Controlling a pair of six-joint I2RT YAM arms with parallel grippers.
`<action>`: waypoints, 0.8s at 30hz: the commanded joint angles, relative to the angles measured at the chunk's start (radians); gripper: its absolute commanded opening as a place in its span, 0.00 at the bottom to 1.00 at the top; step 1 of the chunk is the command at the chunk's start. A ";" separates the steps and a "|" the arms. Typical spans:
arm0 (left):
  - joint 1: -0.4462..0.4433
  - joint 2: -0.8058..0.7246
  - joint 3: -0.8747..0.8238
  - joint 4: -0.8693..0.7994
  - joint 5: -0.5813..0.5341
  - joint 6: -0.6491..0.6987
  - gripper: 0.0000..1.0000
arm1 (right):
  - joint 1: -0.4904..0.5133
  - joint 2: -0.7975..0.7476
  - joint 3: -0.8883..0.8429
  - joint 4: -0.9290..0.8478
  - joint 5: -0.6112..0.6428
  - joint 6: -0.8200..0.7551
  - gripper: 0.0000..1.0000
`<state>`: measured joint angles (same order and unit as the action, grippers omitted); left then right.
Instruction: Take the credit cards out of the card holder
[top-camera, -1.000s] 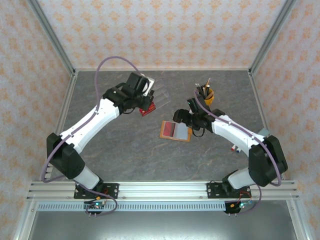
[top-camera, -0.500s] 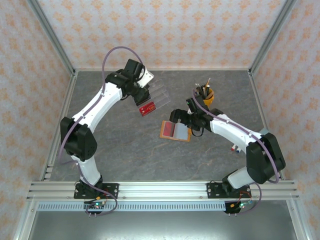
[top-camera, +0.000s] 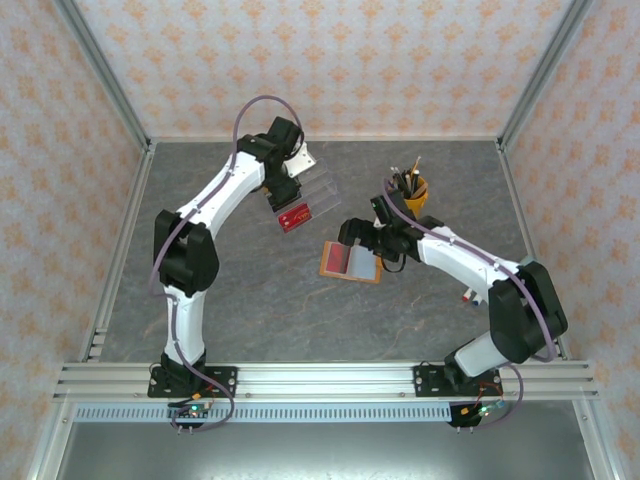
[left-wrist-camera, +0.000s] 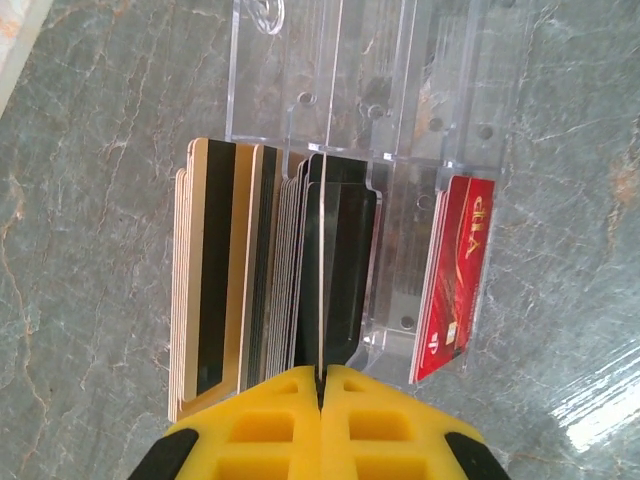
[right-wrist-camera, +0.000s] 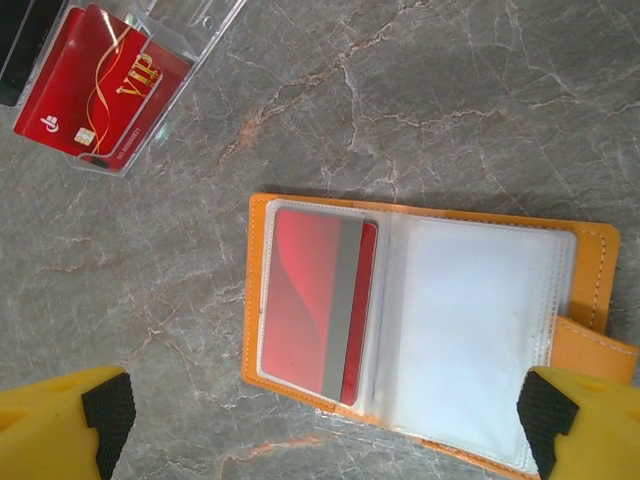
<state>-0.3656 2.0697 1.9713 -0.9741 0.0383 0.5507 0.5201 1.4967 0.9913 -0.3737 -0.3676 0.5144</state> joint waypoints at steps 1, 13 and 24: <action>0.008 0.023 0.057 -0.059 -0.035 0.031 0.00 | -0.005 0.004 0.038 -0.001 0.005 0.004 1.00; 0.012 0.073 0.091 -0.096 -0.080 0.043 0.00 | -0.005 0.004 0.043 -0.019 0.021 0.001 0.99; 0.010 0.106 0.120 -0.110 -0.091 0.042 0.00 | -0.005 0.007 0.038 -0.021 0.024 -0.001 1.00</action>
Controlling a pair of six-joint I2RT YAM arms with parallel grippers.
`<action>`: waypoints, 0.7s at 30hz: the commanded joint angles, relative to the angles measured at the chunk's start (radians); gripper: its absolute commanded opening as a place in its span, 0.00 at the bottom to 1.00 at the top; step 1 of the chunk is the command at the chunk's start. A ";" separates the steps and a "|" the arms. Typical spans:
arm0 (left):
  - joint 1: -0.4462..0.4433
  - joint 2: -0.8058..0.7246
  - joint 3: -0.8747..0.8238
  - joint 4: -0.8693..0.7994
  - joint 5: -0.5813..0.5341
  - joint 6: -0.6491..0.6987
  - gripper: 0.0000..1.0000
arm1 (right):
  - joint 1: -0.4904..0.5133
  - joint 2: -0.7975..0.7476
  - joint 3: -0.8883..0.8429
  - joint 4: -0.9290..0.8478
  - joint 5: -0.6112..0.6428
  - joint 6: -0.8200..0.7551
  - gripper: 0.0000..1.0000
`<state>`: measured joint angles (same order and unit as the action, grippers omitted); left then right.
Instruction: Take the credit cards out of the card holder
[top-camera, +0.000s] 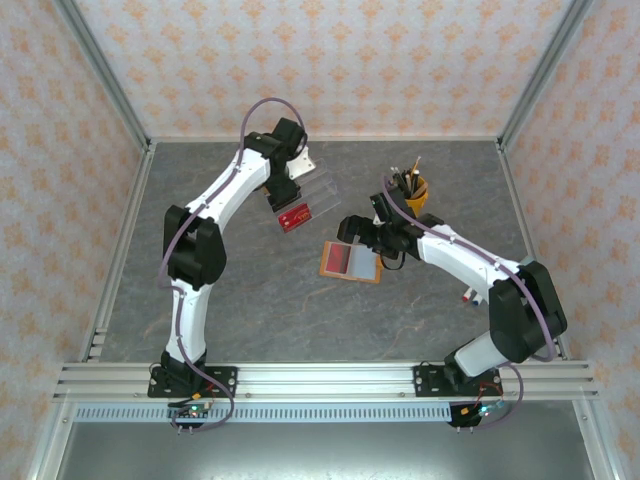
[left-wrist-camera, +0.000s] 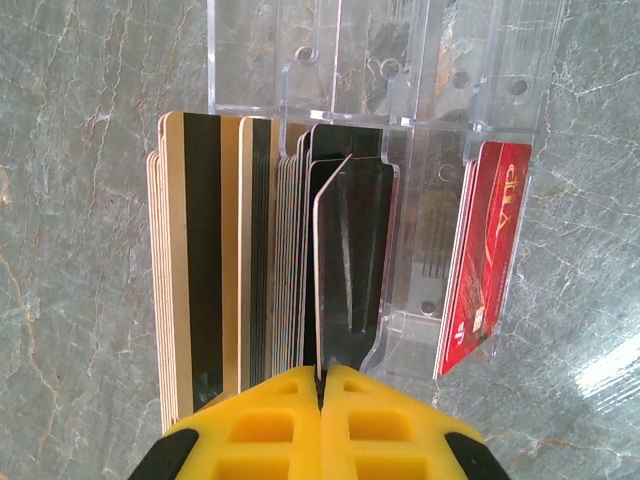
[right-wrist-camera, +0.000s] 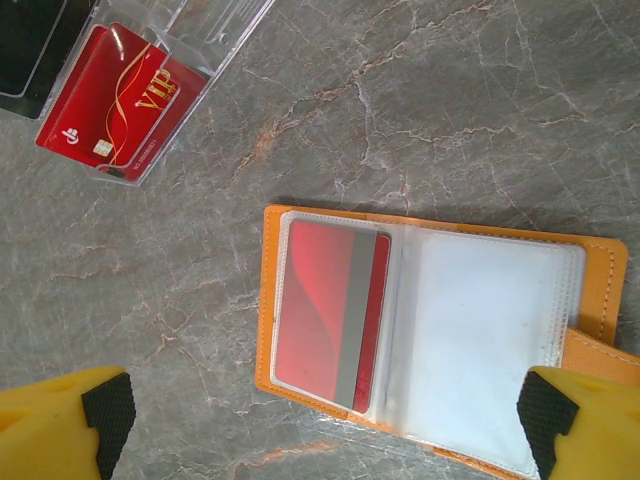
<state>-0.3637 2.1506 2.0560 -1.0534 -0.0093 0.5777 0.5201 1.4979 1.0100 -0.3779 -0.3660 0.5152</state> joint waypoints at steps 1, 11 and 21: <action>0.006 0.030 0.041 -0.033 -0.051 0.012 0.00 | -0.005 0.008 0.019 -0.017 0.022 -0.001 1.00; 0.006 0.043 0.079 -0.021 -0.058 -0.034 0.28 | -0.005 0.013 0.020 -0.017 0.021 0.003 1.00; 0.006 -0.068 0.103 0.008 0.043 -0.170 0.48 | -0.005 0.039 0.022 -0.016 0.016 0.003 0.99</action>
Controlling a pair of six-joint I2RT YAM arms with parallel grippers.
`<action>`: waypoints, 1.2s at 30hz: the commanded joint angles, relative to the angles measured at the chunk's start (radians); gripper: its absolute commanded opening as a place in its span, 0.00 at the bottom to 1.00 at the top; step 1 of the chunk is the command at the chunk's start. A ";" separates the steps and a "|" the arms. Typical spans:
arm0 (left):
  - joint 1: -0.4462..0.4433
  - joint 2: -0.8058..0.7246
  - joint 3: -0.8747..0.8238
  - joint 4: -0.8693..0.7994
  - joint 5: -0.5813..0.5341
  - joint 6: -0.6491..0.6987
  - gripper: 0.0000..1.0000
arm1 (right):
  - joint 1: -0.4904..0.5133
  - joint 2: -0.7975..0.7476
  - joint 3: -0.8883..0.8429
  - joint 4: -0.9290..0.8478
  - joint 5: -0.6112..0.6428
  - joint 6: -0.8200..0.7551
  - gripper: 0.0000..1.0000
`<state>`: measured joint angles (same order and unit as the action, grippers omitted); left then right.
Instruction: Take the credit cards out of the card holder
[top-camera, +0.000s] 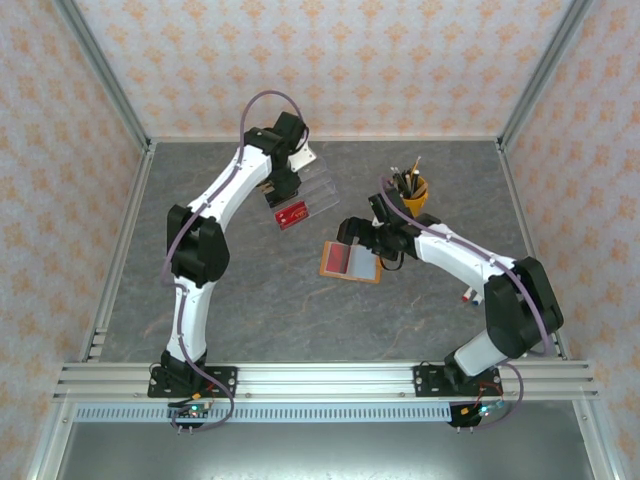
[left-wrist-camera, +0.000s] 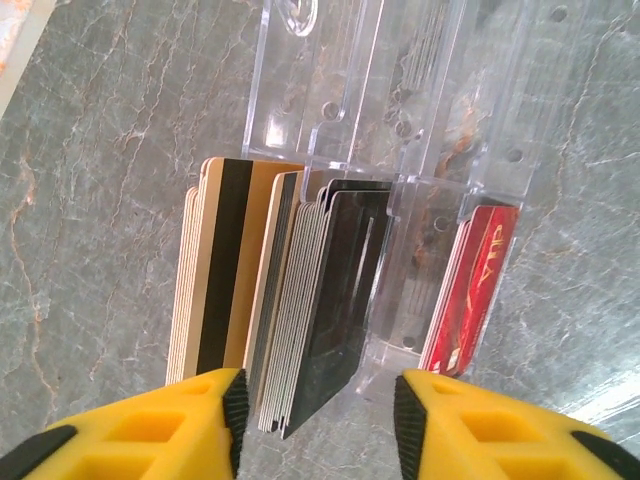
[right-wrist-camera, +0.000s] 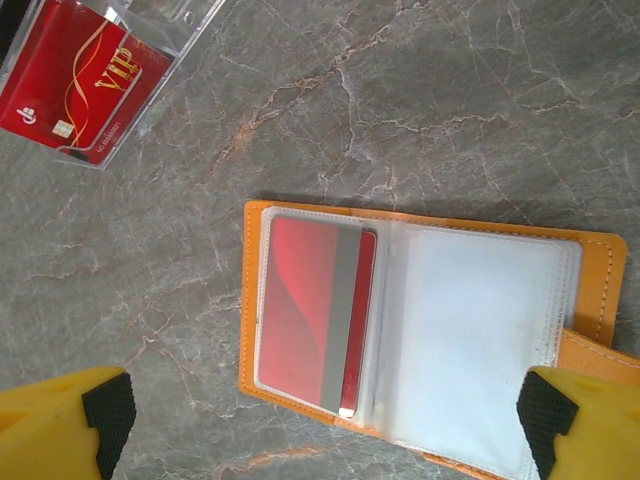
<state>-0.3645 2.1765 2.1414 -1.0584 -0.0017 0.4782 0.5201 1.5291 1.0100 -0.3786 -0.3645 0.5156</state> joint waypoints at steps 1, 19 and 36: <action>0.007 -0.114 0.009 0.026 0.046 -0.093 0.51 | -0.004 0.010 0.022 -0.016 0.015 0.002 0.99; 0.006 -0.625 -0.728 0.484 0.322 -0.867 0.79 | 0.010 0.182 0.009 0.125 -0.153 0.139 0.51; -0.162 -0.478 -0.954 0.639 0.457 -1.120 0.61 | 0.009 0.253 -0.013 0.179 -0.101 0.187 0.36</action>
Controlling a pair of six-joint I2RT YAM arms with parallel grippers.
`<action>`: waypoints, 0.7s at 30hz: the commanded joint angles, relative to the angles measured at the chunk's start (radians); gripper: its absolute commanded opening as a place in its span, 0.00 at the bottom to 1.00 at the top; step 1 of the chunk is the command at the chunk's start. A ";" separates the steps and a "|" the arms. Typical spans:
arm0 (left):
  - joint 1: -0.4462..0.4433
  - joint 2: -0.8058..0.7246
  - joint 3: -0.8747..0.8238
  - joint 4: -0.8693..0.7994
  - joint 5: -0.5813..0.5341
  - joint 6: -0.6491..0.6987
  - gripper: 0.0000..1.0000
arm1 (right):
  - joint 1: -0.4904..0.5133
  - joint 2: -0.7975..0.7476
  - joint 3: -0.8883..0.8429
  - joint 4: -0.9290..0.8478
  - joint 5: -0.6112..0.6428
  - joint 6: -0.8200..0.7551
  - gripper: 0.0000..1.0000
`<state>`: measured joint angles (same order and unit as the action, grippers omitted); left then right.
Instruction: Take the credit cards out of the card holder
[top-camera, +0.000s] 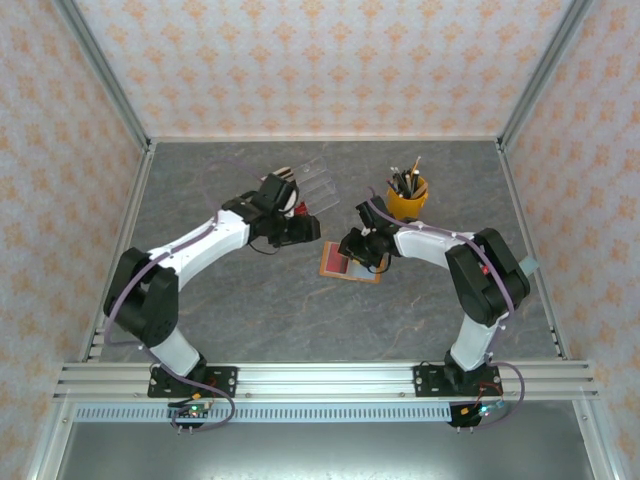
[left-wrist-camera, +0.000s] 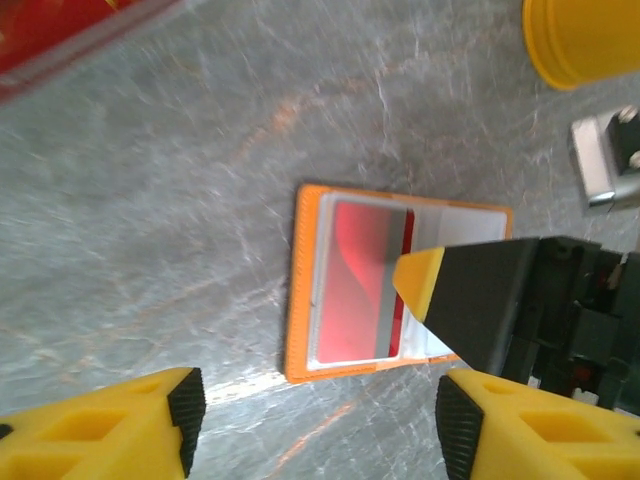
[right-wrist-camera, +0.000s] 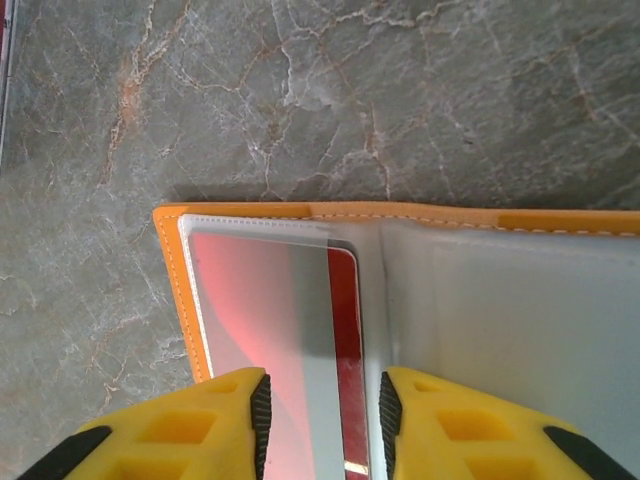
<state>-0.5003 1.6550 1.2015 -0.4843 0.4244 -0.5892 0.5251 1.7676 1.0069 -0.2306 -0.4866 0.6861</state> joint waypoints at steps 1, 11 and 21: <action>-0.037 0.060 -0.010 0.073 0.033 -0.059 0.58 | 0.004 0.015 -0.010 0.033 0.018 0.017 0.35; -0.068 0.220 -0.002 0.214 0.071 -0.165 0.28 | -0.002 0.012 -0.009 0.017 0.021 0.004 0.32; -0.072 0.295 0.021 0.197 0.050 -0.169 0.19 | -0.005 0.004 -0.012 0.003 0.035 -0.008 0.31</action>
<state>-0.5632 1.9213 1.2034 -0.2989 0.4831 -0.7414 0.5247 1.7683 1.0027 -0.2157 -0.4862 0.6910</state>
